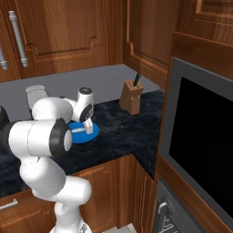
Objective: Take the fish from the oven and place it on the plate on the counter.
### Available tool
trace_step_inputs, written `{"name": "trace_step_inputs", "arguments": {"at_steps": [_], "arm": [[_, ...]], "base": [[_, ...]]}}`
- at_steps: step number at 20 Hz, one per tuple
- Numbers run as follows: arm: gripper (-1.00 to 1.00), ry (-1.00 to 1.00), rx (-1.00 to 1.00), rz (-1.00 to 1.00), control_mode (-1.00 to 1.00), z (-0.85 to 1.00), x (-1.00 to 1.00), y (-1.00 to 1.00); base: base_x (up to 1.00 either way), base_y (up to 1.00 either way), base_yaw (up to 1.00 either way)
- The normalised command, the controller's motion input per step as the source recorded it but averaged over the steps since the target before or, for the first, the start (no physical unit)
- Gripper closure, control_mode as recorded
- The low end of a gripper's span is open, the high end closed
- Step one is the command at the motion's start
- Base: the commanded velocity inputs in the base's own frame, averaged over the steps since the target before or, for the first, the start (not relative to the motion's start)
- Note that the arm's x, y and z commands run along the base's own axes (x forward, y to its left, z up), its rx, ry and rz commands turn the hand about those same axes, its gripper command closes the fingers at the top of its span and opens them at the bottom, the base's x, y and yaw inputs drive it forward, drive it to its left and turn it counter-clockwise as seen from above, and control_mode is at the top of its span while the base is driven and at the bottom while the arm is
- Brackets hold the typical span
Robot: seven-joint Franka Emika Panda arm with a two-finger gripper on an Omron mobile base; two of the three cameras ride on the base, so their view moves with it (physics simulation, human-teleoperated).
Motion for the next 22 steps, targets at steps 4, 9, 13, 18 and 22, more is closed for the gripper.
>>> {"name": "trace_step_inputs", "arguments": {"at_steps": [4, 9, 13, 18, 22], "arm": [[-1.0, 0.0, 0.03, -0.21, -1.0, 0.87, -0.28, -0.37], [-1.0, 0.01, 0.05, -0.26, -1.0, 0.8, -0.56, -0.4], [-1.0, 0.09, 0.04, -0.29, -1.0, 0.73, -0.65, -0.28], [-1.0, 0.15, 0.03, -0.3, -1.0, 0.56, -0.92, -0.08], [-1.0, 0.15, 0.03, -0.36, -1.0, 0.52, -0.94, 0.0]], "base": [[0.0, 0.0, 0.0], [0.0, 0.0, 0.0], [0.0, 0.0, 0.0], [0.0, 0.0, 0.0], [0.0, 0.0, 0.0]]}}
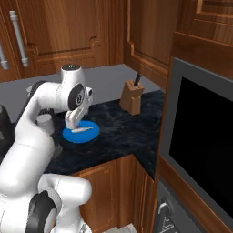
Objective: Take the fish from the oven and place it on the plate on the counter.
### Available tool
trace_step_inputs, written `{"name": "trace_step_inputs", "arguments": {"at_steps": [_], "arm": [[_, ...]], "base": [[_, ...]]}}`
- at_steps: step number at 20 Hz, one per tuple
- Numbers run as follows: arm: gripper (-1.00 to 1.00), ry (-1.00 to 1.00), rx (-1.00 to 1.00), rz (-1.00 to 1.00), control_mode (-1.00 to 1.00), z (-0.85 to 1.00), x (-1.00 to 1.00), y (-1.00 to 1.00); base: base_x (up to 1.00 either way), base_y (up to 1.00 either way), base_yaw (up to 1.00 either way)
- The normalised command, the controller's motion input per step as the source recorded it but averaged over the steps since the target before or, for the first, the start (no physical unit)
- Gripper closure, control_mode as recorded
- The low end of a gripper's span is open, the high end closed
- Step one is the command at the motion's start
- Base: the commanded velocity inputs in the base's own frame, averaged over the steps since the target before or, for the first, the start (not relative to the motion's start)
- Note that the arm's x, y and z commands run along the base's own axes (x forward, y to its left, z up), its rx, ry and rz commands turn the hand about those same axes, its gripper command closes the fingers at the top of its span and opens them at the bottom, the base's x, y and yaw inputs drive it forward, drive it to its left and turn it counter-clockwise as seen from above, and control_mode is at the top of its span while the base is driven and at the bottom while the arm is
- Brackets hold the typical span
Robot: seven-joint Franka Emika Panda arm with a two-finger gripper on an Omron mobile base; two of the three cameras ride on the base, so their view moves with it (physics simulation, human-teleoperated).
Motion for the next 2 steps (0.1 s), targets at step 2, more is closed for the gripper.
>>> {"name": "trace_step_inputs", "arguments": {"at_steps": [2], "arm": [[-1.0, 0.1, 0.04, -0.38, -1.0, 0.46, -0.9, 0.0]], "base": [[0.0, 0.0, 0.0]]}}
